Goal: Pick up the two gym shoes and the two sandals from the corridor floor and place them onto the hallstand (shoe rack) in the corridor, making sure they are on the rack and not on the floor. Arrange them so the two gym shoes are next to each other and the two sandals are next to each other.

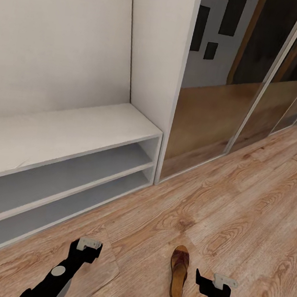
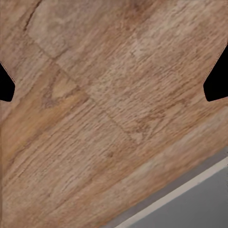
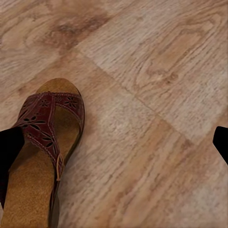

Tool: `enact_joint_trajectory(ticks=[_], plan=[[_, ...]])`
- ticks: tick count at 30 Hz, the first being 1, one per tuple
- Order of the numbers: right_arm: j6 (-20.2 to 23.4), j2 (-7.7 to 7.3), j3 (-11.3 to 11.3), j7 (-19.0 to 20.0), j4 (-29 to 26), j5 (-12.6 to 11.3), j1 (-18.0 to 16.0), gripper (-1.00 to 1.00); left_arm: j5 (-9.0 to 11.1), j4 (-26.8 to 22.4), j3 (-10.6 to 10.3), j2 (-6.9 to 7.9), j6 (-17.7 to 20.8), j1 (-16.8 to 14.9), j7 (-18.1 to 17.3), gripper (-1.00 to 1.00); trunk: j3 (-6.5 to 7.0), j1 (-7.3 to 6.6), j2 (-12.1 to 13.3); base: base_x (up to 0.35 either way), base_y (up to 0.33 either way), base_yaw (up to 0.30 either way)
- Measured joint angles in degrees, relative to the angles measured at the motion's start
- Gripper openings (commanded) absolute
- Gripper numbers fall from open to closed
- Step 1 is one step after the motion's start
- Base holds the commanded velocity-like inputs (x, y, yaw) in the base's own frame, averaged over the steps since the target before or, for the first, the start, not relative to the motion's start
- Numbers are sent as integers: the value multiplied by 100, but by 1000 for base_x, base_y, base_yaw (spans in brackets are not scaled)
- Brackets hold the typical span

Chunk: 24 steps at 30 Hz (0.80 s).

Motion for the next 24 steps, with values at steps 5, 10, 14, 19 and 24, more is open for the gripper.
enact_joint_trajectory(ticks=[5, 10, 14, 19, 24], plan=[[-4, 4, 8, 14, 7, 0, -2, 100, 4, -165, -9, -28, 82, -78, -1, 100, 0, 0, 0, 0, 0, 0], [-1, 12, 15, 20, 28, 0, -3, 100, -5, -300, -18, -129, 304, -147, -4, 100, 0, 0, 0, 0, 0, 0], [-1, 22, 19, 27, 77, 0, -3, 100, -44, -335, -72, -209, 464, -169, -6, 100, 0, 0, 0, 0, 7, 0], [-1, 44, 21, 29, 153, 0, -3, 100, -94, -350, -237, -247, 557, -178, -2, 100, 0, 0, 0, 0, 99, 0], [-2, 58, 28, 30, 201, 0, -4, 100, -111, -356, -334, -257, 588, -182, -2, 100, 0, 0, 0, 0, 225, 0]])
